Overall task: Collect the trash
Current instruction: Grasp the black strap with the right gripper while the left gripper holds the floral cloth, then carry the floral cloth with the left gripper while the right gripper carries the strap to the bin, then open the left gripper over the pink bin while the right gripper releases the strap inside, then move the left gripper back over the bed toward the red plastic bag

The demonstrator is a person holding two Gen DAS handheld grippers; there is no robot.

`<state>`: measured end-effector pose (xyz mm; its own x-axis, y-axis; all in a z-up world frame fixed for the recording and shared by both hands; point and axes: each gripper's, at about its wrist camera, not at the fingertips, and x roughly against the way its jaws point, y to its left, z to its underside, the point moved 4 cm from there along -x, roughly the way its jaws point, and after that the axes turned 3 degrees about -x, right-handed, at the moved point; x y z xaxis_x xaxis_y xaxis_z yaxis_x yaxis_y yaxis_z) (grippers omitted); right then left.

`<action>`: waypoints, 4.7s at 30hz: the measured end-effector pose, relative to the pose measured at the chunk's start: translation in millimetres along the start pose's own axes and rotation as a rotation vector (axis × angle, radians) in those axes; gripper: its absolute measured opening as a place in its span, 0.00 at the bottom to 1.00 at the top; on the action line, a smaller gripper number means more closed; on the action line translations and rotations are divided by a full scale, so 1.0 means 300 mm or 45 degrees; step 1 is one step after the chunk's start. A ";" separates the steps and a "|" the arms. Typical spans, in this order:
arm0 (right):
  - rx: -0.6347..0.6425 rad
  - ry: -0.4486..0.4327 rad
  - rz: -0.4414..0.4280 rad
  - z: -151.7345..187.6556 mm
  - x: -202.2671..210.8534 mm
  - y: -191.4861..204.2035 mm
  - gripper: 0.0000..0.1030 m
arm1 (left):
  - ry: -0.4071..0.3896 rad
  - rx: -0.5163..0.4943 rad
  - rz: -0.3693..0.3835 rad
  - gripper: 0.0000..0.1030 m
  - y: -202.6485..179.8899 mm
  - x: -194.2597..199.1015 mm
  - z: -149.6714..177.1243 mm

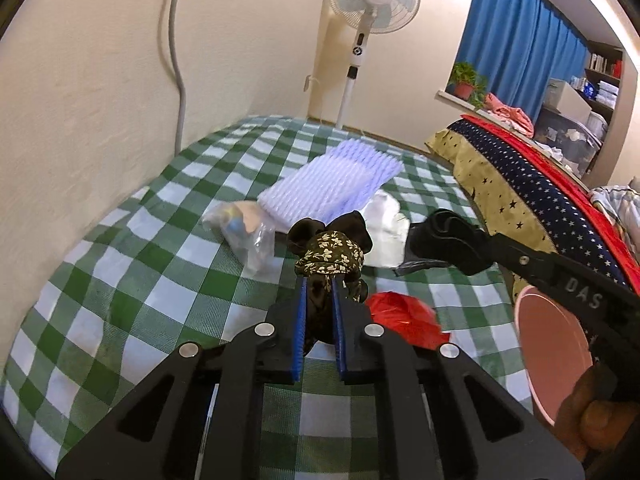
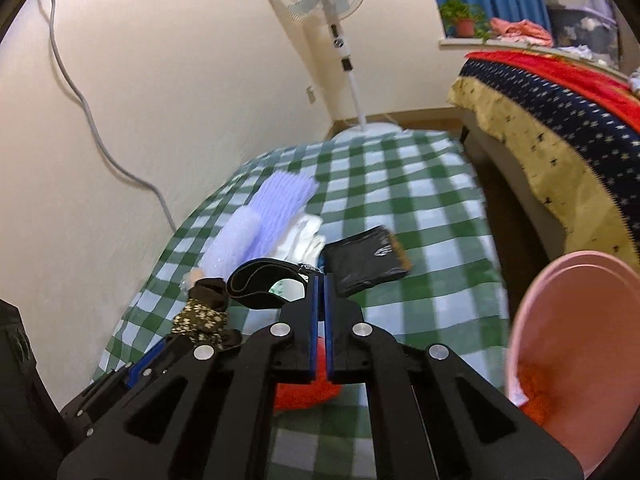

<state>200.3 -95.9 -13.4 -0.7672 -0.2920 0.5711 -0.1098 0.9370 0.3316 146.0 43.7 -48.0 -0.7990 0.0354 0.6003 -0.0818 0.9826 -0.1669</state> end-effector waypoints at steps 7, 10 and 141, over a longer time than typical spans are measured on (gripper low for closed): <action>0.028 -0.102 0.081 -0.005 0.151 -0.040 0.02 | -0.040 -0.027 0.033 0.11 -0.043 0.067 0.002; 0.042 -0.117 0.109 0.007 0.193 -0.050 0.02 | -0.053 -0.046 0.053 0.11 -0.073 0.096 0.005; -0.129 -0.345 0.601 0.067 0.491 -0.396 0.39 | -0.113 -0.225 0.376 0.20 -0.454 0.133 0.052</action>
<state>87.8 -246.4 16.2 -0.8549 0.2278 0.4660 0.3368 0.9270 0.1647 116.0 -91.4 -13.4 -0.8223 0.3143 0.4744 0.2585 0.9490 -0.1805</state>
